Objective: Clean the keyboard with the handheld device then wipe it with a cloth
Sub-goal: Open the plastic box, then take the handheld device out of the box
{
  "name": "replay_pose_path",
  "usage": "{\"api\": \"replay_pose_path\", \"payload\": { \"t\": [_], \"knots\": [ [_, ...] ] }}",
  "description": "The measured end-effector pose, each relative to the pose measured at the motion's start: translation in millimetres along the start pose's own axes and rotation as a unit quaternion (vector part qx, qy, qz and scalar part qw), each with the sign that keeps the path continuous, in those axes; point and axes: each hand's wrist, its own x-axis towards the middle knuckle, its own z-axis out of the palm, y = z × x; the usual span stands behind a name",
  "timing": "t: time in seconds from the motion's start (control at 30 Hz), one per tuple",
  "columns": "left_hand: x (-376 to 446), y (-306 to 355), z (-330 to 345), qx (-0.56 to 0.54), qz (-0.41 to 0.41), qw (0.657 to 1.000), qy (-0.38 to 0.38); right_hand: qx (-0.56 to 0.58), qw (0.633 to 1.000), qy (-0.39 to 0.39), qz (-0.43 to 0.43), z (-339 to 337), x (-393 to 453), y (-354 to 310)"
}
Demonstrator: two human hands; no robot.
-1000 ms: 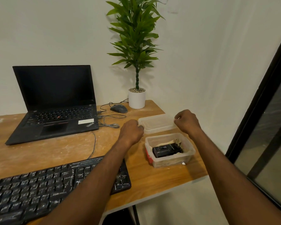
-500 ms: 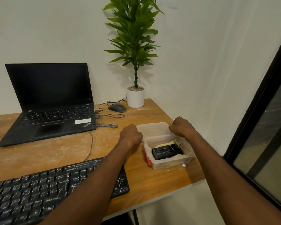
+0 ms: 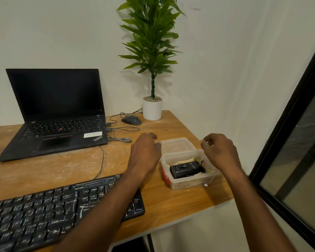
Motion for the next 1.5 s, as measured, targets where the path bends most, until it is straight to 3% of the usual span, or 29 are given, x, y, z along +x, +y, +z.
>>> {"api": "replay_pose_path", "payload": {
  "t": [0.07,0.17,0.33,0.5,0.73,0.93,1.1,1.23,1.4,1.5],
  "knots": [
    [-17.3,14.6,-7.1,-0.019,0.047,0.999,-0.003,0.002,1.0,-0.019,-0.001,-4.7,-21.5,-1.9],
    [-31.0,30.7,-7.6,0.023,0.091,0.993,-0.072,-0.023,0.999,-0.045,0.003,2.7,-39.2,-4.0],
    [-25.7,35.7,2.8,0.148,0.108,0.968,-0.174,-0.111,0.993,-0.035,-0.009,16.8,-44.7,-5.2],
    [-19.6,37.9,0.6,0.177,0.122,0.947,-0.239,-0.151,0.988,-0.035,-0.018,17.6,-46.7,-9.1],
    [-20.9,40.2,-3.4,0.135,0.129,0.965,-0.186,-0.094,0.994,-0.056,0.012,14.7,-45.1,-10.4],
    [-29.2,45.4,-20.6,0.089,0.166,0.978,-0.092,0.081,0.996,-0.005,0.032,4.1,-47.5,-12.3],
    [-39.5,47.4,-37.2,0.041,0.18,0.983,-0.015,0.354,0.93,-0.006,0.092,-4.8,-56.5,-29.3],
    [-45.3,41.6,-46.9,0.005,0.168,0.986,0.003,0.532,0.833,-0.057,0.143,-5.3,-65.3,-45.4],
    [-52.2,27.5,-53.2,-0.033,0.146,0.989,0.012,0.61,0.767,-0.093,0.178,4.2,-73.6,-68.4],
    [-56.0,18.8,-57.4,-0.044,0.137,0.99,0.014,0.616,0.756,-0.096,0.198,12.6,-76.5,-78.8]
  ]
}}
